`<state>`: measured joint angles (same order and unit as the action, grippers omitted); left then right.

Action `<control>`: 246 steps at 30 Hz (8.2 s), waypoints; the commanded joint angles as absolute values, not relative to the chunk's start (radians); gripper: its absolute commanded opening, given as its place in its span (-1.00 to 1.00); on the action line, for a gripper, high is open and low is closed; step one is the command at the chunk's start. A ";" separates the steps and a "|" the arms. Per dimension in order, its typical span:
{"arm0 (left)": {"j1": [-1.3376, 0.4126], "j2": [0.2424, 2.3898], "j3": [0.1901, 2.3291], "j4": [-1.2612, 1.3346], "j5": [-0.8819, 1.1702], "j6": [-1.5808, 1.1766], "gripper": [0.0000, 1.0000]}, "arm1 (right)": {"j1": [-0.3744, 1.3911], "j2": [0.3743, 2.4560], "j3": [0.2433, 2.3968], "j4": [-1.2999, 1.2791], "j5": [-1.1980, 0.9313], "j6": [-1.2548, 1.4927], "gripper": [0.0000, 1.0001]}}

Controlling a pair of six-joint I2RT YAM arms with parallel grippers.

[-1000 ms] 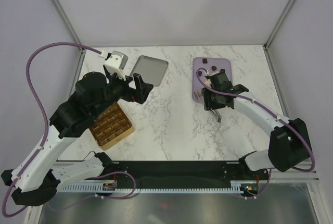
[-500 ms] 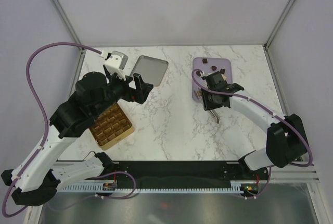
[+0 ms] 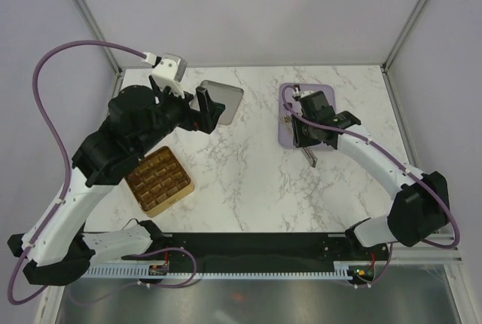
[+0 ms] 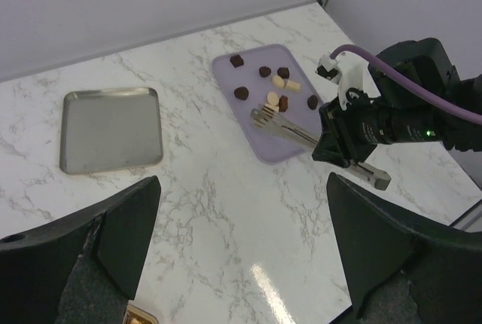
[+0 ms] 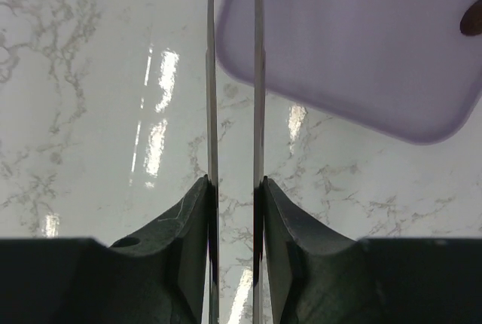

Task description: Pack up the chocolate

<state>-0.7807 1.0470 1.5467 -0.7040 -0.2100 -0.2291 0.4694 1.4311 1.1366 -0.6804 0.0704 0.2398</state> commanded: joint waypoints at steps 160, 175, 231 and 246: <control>-0.781 0.871 1.411 -0.692 -0.242 -0.296 0.99 | 0.247 1.537 1.048 -0.488 0.057 0.442 -0.14; -0.781 0.884 1.446 -0.693 -0.236 -0.275 0.99 | 0.247 1.430 1.097 -0.590 0.052 0.410 -0.47; -0.781 0.741 1.597 -0.718 -0.238 -0.316 0.98 | 1.152 2.109 1.773 -0.311 -0.008 0.454 -0.27; -0.781 0.756 1.595 -0.718 -0.229 -0.322 0.98 | 1.155 2.060 1.763 -0.314 0.026 0.431 -0.02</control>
